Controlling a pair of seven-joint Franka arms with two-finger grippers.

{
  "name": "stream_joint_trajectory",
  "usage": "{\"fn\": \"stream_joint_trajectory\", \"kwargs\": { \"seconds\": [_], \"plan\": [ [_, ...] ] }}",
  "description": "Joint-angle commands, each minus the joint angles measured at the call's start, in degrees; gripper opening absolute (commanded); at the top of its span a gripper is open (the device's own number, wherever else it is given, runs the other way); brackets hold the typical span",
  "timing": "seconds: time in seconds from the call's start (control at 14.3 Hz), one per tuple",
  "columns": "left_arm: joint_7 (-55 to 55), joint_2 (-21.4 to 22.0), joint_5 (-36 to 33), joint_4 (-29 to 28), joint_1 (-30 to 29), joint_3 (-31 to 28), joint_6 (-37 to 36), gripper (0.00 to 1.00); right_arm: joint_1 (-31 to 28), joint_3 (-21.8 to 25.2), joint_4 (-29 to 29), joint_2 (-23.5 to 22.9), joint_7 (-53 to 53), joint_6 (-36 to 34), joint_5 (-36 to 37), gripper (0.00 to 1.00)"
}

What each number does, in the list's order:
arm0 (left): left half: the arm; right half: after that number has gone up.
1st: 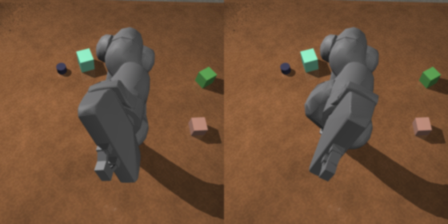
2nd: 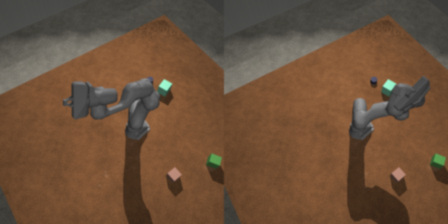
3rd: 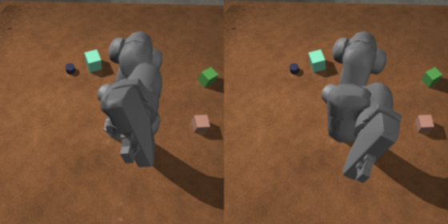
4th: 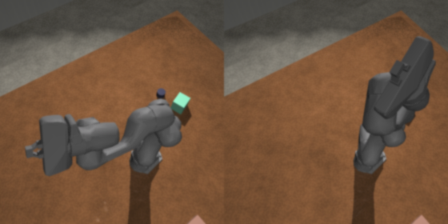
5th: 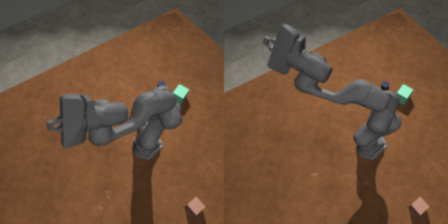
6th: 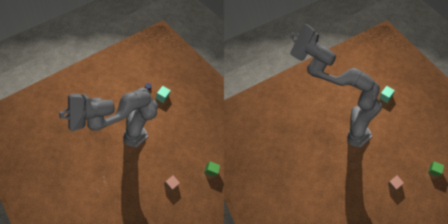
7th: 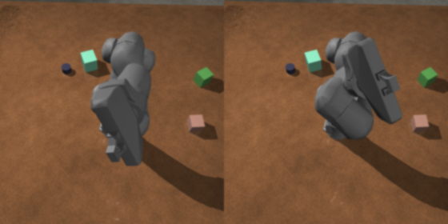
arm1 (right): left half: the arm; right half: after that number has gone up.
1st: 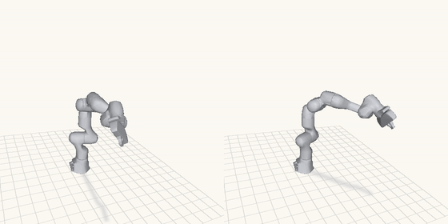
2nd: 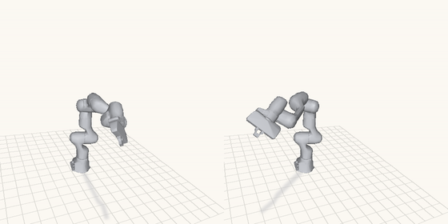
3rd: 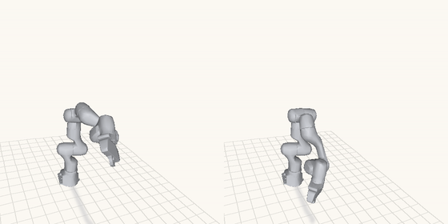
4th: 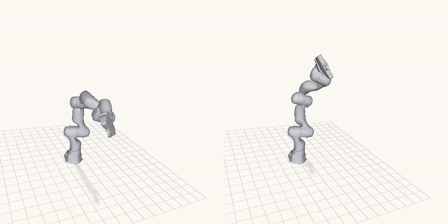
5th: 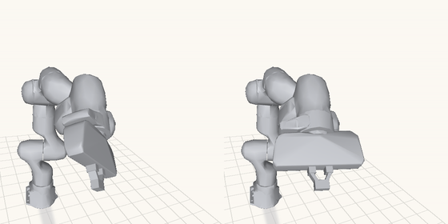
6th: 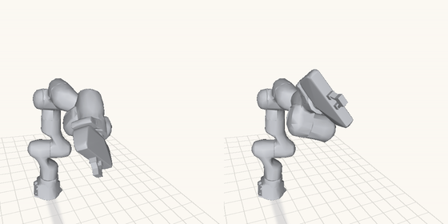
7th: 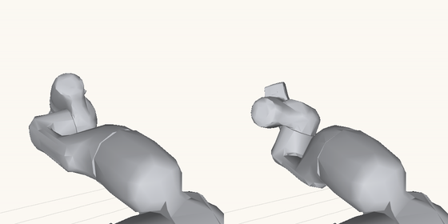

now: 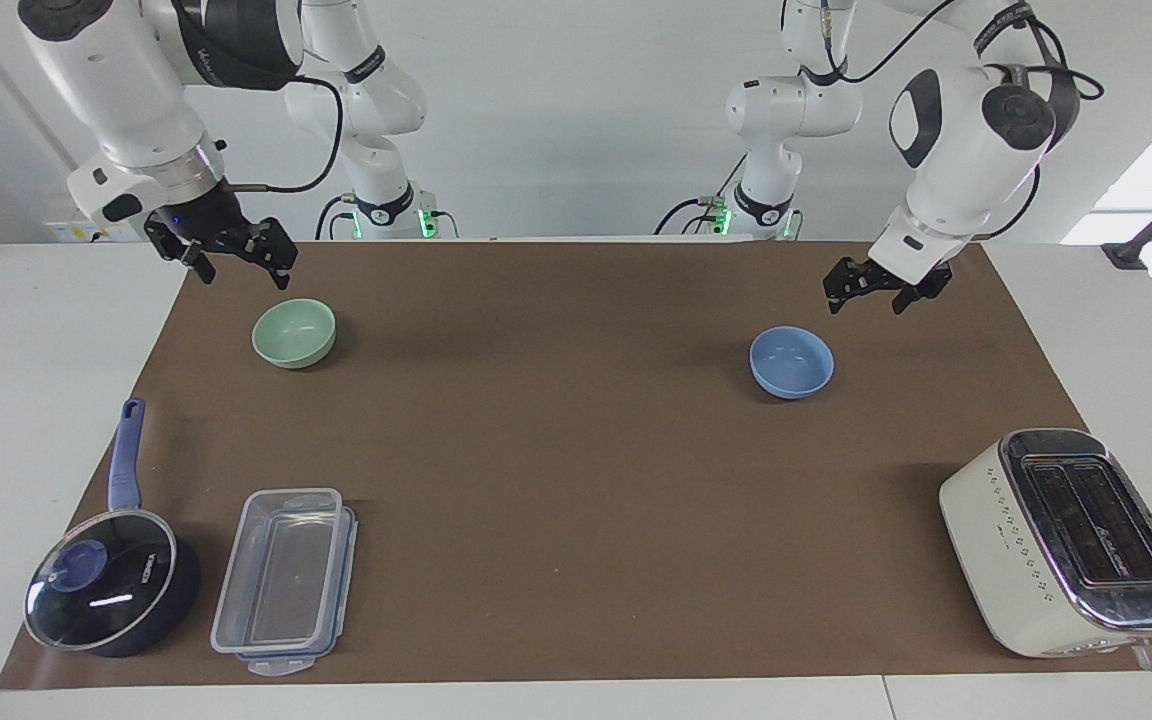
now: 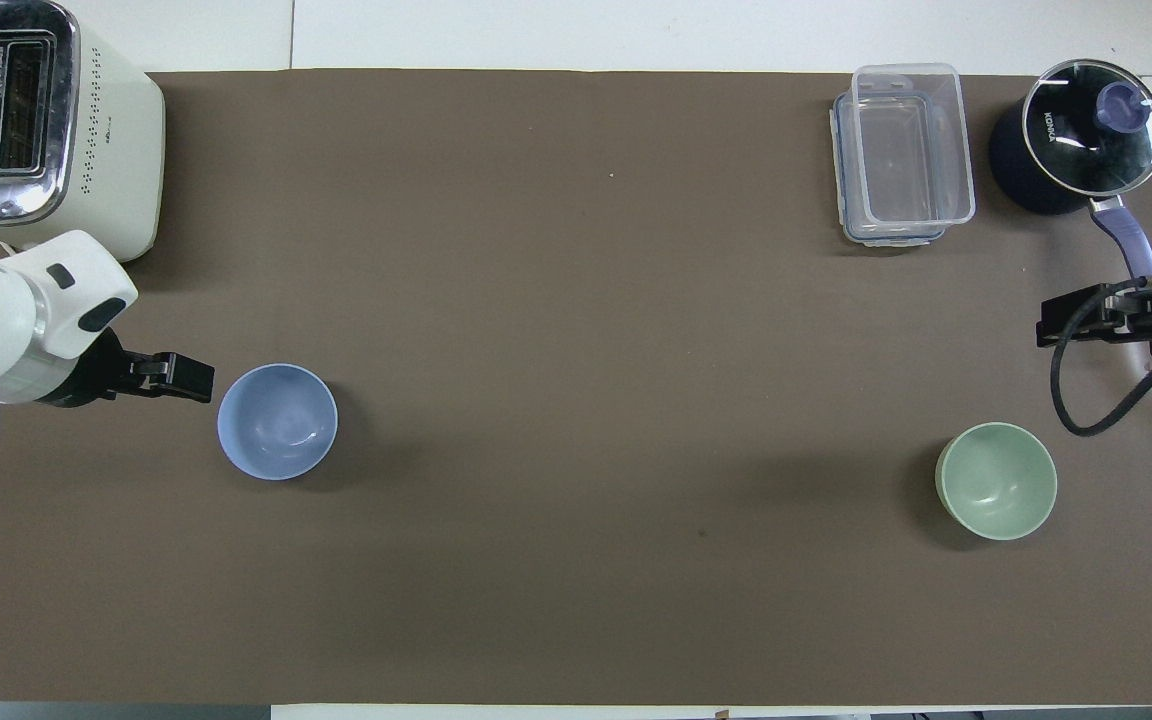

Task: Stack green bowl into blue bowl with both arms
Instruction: 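Grasp the blue bowl with the left gripper while the right gripper reaches the green bowl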

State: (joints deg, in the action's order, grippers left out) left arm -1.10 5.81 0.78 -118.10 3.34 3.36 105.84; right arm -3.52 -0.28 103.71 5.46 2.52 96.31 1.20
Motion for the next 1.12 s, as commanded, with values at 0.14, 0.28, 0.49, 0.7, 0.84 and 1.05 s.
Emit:
{"fn": "stream_joint_trajectory", "kwargs": {
  "seconds": [0.14, 0.28, 0.49, 0.7, 0.84, 1.05],
  "plan": [
    [-4.43, -0.18, 0.19, -12.4, -0.44, -0.2, 14.1, 1.0, -7.02, -0.07, 26.32, 12.45, -10.06, 18.53, -1.12, 1.0],
    [-4.43, -1.75, 0.02, -13.82, -0.26, -0.2, 16.93, 1.0, -8.6, 0.02, 30.92, 13.17, -11.83, 21.8, -1.12, 1.0],
    [-4.43, -3.87, -0.6, -13.91, 0.0, -0.2, 19.49, 0.98, -11.42, 0.02, 36.54, 11.85, -14.45, 27.59, -1.12, 1.0],
    [-4.43, -4.92, -3.5, -14.44, 0.09, -0.2, 20.54, 0.95, -13.88, 0.02, 40.42, 10.19, -19.47, 34.45, -1.12, 1.0],
    [-4.43, -5.8, -3.5, -15.66, 0.26, -0.2, 22.81, 0.94, -14.67, 0.02, 40.87, 8.69, -20.27, 36.22, -1.12, 1.0],
    [-4.43, -5.98, -3.5, -16.99, 0.18, -0.2, 24.41, 0.64, -15.73, 0.02, 42.09, 6.06, -20.53, 39.64, -1.2, 1.0]
  ]
}}
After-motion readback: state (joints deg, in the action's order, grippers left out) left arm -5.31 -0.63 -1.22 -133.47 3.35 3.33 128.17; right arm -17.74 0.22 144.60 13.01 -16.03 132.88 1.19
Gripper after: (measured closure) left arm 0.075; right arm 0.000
